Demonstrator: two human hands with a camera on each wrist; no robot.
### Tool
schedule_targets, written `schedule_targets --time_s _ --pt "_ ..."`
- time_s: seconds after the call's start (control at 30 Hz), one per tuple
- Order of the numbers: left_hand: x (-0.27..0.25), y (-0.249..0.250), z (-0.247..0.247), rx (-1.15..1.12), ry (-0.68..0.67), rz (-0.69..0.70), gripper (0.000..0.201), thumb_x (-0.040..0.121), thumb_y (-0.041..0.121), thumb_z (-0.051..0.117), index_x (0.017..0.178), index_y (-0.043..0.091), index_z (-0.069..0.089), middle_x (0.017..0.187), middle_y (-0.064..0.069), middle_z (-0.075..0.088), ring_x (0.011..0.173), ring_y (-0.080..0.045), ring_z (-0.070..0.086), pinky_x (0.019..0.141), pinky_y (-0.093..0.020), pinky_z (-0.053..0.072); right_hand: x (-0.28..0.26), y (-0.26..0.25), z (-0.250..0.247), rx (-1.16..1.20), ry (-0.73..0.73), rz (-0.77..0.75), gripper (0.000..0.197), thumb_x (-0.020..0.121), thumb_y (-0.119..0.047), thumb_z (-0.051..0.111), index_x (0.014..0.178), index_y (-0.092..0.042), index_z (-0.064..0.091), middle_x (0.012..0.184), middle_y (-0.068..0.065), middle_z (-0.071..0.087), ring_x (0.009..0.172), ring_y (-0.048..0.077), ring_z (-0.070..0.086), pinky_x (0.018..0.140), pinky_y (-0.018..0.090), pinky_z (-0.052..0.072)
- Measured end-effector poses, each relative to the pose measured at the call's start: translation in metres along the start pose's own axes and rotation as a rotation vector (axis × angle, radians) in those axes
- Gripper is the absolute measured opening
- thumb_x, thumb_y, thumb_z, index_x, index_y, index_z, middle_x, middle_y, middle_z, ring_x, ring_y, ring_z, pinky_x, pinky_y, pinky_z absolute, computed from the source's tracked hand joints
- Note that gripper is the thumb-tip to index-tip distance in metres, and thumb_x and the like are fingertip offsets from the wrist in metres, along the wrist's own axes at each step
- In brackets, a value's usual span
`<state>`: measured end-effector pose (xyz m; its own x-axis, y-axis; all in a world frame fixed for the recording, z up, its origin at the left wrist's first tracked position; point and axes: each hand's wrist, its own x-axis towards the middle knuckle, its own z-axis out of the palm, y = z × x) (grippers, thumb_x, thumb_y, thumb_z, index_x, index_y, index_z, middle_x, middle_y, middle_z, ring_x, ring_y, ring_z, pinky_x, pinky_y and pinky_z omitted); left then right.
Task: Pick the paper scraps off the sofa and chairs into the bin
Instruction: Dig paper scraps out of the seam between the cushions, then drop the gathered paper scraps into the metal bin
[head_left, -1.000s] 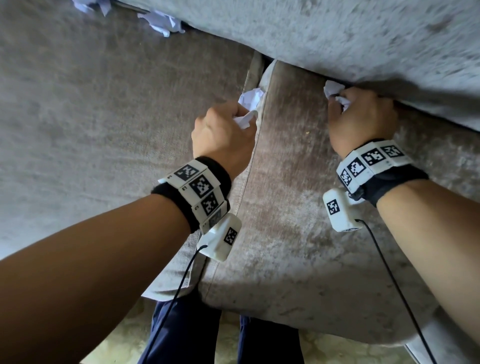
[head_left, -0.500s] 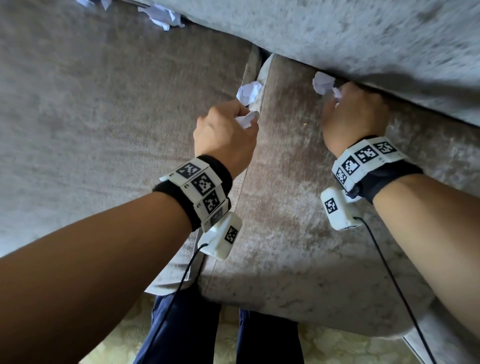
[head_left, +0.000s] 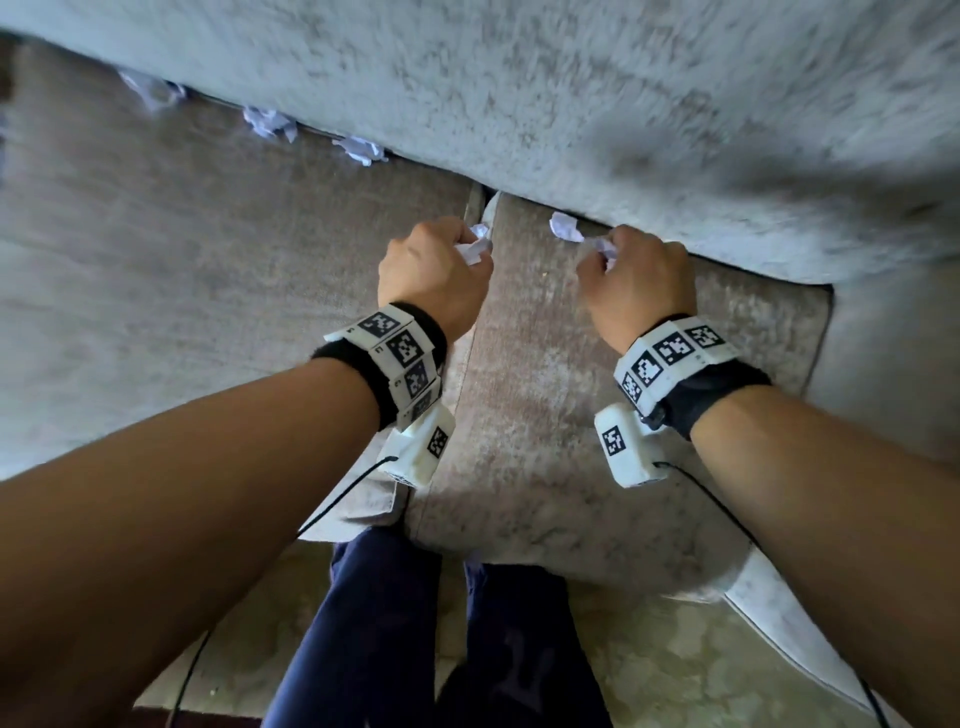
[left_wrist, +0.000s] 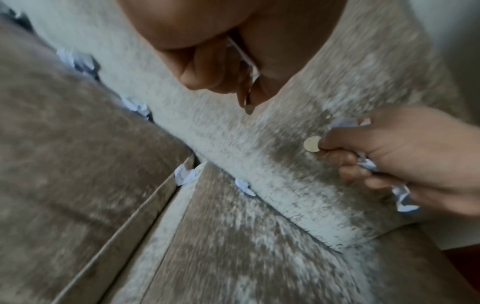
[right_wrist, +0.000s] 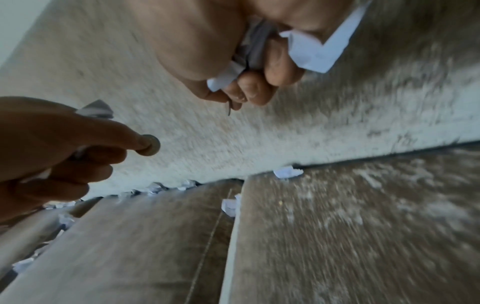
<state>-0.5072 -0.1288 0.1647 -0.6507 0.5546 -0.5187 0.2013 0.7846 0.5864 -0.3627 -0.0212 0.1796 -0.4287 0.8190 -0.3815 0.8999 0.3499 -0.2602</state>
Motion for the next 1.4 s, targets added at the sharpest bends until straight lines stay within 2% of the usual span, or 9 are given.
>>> schedule_targets --time_s 0.13,0.23,0.53,0.77,0.9,1.03,1.13,1.27,1.4 --pt "-0.036 0.028 -0.043 0.023 -0.003 0.064 0.019 0.088 0.042 0.058 0.075 0.029 0.058 0.089 -0.005 0.067 0.089 -0.029 0.06 0.073 -0.032 0.049 -0.032 -0.026 -0.059 -0.045 0.064 -0.02 0.028 0.096 -0.037 0.043 0.078 -0.016 0.05 0.071 0.007 0.056 0.069 0.028 0.044 0.058 0.029 0.03" --pt "-0.067 0.039 -0.076 0.044 0.003 0.105 0.015 0.089 0.038 0.059 0.086 0.025 0.065 0.087 -0.001 0.065 0.081 -0.025 0.052 0.069 -0.028 0.04 -0.056 -0.05 -0.088 -0.068 0.098 -0.069 0.026 0.094 -0.035 0.044 0.076 -0.017 0.05 0.075 0.012 0.059 0.074 0.034 0.05 0.059 0.031 0.034" --pt "-0.199 0.02 -0.181 0.083 0.29 0.06 0.008 0.087 0.037 0.06 0.081 0.033 0.057 0.091 -0.008 0.07 0.087 -0.033 0.064 0.075 -0.034 0.054 -0.159 -0.125 -0.14 -0.123 0.071 -0.494 0.022 0.094 -0.03 0.046 0.081 -0.015 0.055 0.072 0.013 0.06 0.067 0.035 0.054 0.058 0.031 0.037" --pt "-0.38 -0.061 -0.253 -0.027 0.636 -0.224 0.011 0.091 0.039 0.058 0.082 0.033 0.061 0.085 -0.003 0.063 0.085 -0.03 0.06 0.07 -0.029 0.04 -0.3 -0.207 -0.139 -0.23 -0.03 -0.927 0.019 0.086 -0.033 0.047 0.073 -0.019 0.051 0.074 0.017 0.064 0.064 0.036 0.057 0.061 0.038 0.053" --pt "-0.486 -0.117 -0.287 -0.08 0.82 -0.406 0.018 0.09 0.042 0.056 0.094 0.032 0.07 0.099 -0.008 0.07 0.093 -0.033 0.063 0.08 -0.035 0.051 -0.399 -0.271 -0.133 -0.267 -0.081 -1.217 0.026 0.094 -0.028 0.049 0.086 -0.007 0.063 0.087 0.022 0.068 0.081 0.039 0.062 0.061 0.029 0.035" --pt "-0.577 -0.164 -0.31 -0.154 0.965 -0.528 0.018 0.094 0.034 0.057 0.096 0.026 0.073 0.078 0.001 0.058 0.086 -0.027 0.06 0.072 -0.029 0.044 -0.492 -0.321 -0.117 -0.251 -0.151 -1.402 0.02 0.09 -0.029 0.049 0.081 -0.013 0.059 0.089 0.021 0.067 0.087 0.04 0.063 0.066 0.035 0.041" --pt "-0.624 -0.199 -0.317 -0.191 1.03 -0.617 0.018 0.095 0.038 0.056 0.095 0.031 0.072 0.084 0.002 0.061 0.08 -0.024 0.057 0.069 -0.027 0.039 -0.543 -0.351 -0.1 -0.3 -0.179 -1.505 0.019 0.089 -0.03 0.049 0.077 -0.015 0.053 0.082 0.018 0.065 0.079 0.039 0.061 0.066 0.034 0.042" --pt "-0.672 -0.26 -0.322 -0.228 1.087 -0.724 0.024 0.092 0.037 0.056 0.068 0.034 0.058 0.079 0.002 0.067 0.069 -0.021 0.06 0.064 -0.031 0.048 -0.606 -0.39 -0.072 -0.349 -0.202 -1.584 0.02 0.087 -0.031 0.049 0.073 -0.018 0.045 0.072 0.012 0.055 0.071 0.037 0.056 0.063 0.03 0.039" --pt "-0.708 -0.319 -0.34 -0.272 1.061 -0.831 0.015 0.089 0.032 0.056 0.08 0.025 0.066 0.078 0.0 0.066 0.076 -0.027 0.065 0.07 -0.035 0.056 -0.66 -0.427 -0.044 -0.43 -0.244 -1.661 0.022 0.088 -0.031 0.049 0.073 -0.015 0.046 0.069 0.007 0.047 0.067 0.033 0.048 0.063 0.029 0.037"
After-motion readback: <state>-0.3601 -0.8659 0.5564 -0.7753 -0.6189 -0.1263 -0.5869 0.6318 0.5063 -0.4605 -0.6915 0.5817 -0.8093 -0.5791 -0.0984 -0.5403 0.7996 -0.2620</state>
